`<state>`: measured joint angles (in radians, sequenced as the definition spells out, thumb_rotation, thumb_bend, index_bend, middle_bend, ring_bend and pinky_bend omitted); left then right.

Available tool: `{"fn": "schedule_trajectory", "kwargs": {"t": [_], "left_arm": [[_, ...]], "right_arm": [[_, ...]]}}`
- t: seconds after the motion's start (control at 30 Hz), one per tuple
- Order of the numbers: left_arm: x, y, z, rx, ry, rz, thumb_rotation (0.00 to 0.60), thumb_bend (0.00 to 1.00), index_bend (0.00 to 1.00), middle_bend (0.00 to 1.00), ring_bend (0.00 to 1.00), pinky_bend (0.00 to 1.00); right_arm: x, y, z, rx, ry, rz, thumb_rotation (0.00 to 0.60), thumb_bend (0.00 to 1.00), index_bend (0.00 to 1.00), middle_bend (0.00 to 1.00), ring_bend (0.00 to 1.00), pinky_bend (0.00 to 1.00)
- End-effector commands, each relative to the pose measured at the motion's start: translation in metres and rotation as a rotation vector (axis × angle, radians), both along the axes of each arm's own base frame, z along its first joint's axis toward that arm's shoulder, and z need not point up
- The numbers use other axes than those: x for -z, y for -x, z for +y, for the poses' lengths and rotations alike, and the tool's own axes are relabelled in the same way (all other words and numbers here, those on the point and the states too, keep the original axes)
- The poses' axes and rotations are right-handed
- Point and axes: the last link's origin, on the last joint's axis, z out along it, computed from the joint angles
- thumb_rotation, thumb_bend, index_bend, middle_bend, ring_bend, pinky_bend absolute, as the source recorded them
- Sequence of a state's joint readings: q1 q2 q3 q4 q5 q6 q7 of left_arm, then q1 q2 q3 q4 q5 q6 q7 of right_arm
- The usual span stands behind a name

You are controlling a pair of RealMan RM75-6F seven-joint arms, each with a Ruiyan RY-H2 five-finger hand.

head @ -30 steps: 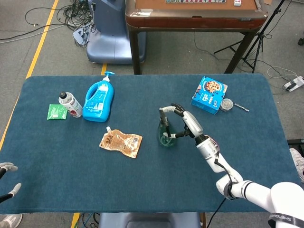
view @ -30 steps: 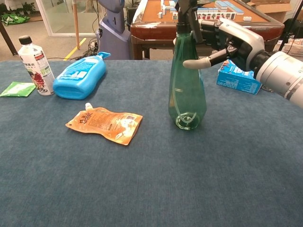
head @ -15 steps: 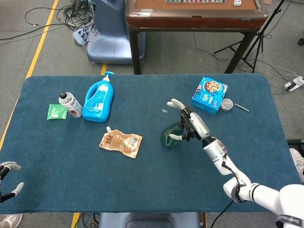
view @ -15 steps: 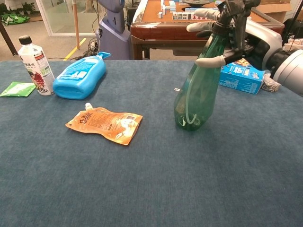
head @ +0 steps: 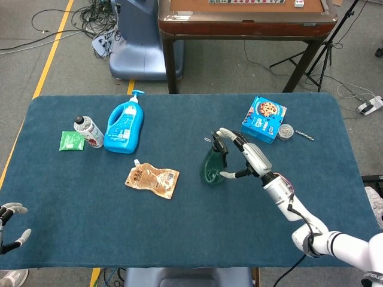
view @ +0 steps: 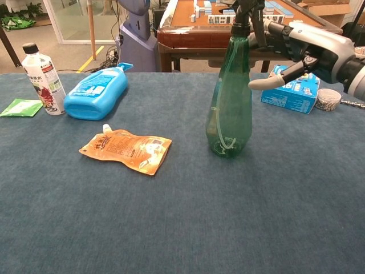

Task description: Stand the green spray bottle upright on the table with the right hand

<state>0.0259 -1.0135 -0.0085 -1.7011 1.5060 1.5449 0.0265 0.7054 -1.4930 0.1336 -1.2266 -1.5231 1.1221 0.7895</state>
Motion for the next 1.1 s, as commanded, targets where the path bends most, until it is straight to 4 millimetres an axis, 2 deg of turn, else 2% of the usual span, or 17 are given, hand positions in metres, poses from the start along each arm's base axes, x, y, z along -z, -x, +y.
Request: {"fn": "schedule_trajectory", "kwargs": {"t": [0.03, 0.2, 0.4, 0.5, 0.8, 1.1], "left_arm": [[0.0, 0.0, 0.001, 0.001, 0.001, 0.002, 0.6, 0.26, 0.39, 0.31, 0.29, 0.15], [-0.001, 0.0, 0.003, 0.003, 0.001, 0.003, 0.6, 0.26, 0.39, 0.31, 0.29, 0.15], [0.0, -0.003, 0.006, 0.021, 0.003, 0.003, 0.6, 0.26, 0.39, 0.31, 0.29, 0.15], [0.0, -0.004, 0.008, 0.032, 0.0, 0.006, 0.6, 0.26, 0.39, 0.31, 0.29, 0.15], [-0.001, -0.008, 0.014, 0.054, -0.009, 0.002, 0.6, 0.26, 0.39, 0.31, 0.29, 0.15], [0.002, -0.015, 0.02, 0.078, 0.0, -0.003, 0.6, 0.26, 0.39, 0.31, 0.29, 0.15]], "right_arm": [[-0.008, 0.007, 0.003, -0.002, 0.006, 0.1, 0.571, 0.0, 0.01, 0.13, 0.07, 0.02], [-0.03, 0.019, 0.009, 0.019, 0.057, 0.246, 0.583, 0.01, 0.01, 0.13, 0.07, 0.02], [-0.053, 0.033, 0.027, 0.073, 0.152, 0.437, 0.6, 0.2, 0.01, 0.15, 0.07, 0.02], [-0.064, 0.038, 0.04, 0.112, 0.195, 0.507, 0.6, 0.23, 0.01, 0.18, 0.07, 0.02], [-0.105, 0.055, 0.1, 0.252, 0.324, 0.603, 0.6, 0.26, 0.04, 0.22, 0.07, 0.02], [-0.128, 0.071, 0.163, 0.34, 0.368, 0.62, 0.6, 0.26, 0.05, 0.22, 0.07, 0.02]]}}
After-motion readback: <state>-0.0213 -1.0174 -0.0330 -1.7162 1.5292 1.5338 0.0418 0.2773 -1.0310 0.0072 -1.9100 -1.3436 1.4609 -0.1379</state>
